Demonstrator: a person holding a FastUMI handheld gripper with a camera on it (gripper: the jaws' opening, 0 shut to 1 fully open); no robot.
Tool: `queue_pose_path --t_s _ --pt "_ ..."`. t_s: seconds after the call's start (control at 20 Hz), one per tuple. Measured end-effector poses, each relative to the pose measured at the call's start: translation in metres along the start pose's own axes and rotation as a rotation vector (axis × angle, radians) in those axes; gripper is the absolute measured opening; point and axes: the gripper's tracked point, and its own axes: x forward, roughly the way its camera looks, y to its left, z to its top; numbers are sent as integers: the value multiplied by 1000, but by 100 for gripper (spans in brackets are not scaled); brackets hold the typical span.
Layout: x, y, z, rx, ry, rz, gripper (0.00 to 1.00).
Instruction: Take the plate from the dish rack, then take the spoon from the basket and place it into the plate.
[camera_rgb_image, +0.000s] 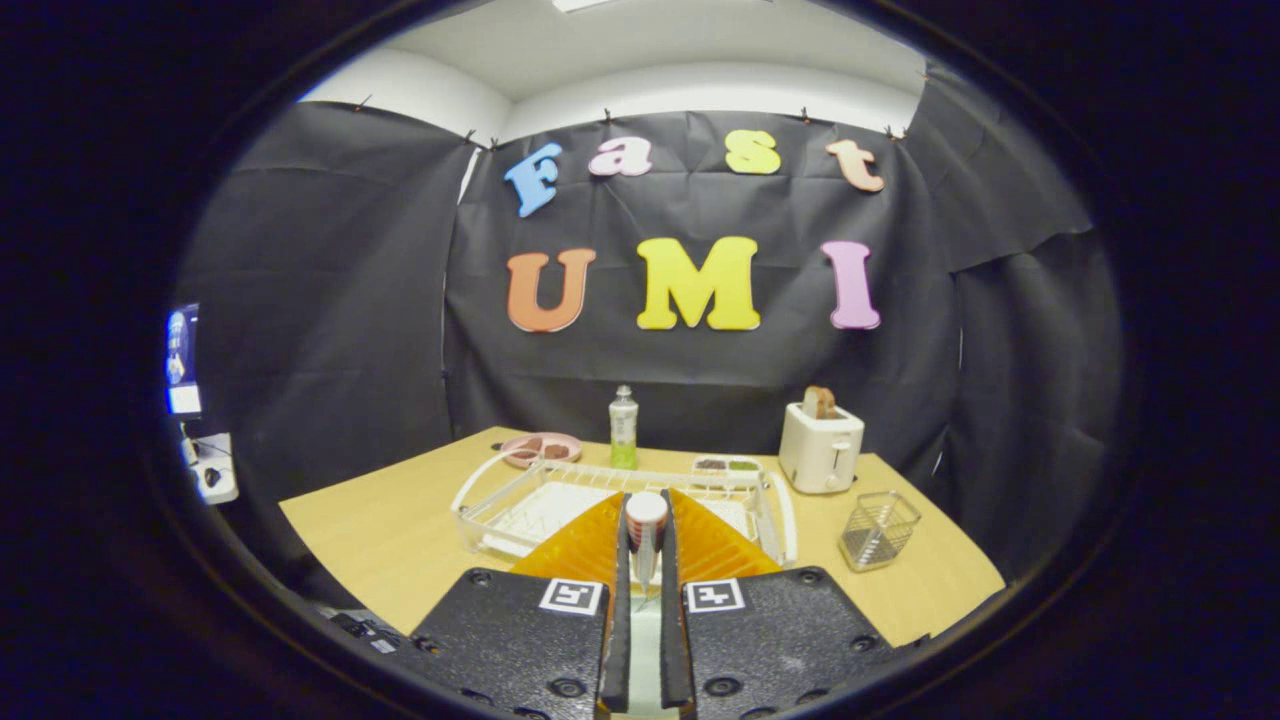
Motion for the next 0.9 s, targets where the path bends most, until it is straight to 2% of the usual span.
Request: queue_pose_path --t_s 0.1,0.4,0.7,0.8,0.9 --pt "6 11 -15 15 37 10 17" --pt "24 2 -52 83 117 -40 19" --pt "31 -22 -55 129 155 -75 21" --pt "33 -33 -53 134 176 -100 25" --pt "31 -41 -50 123 186 -105 50"
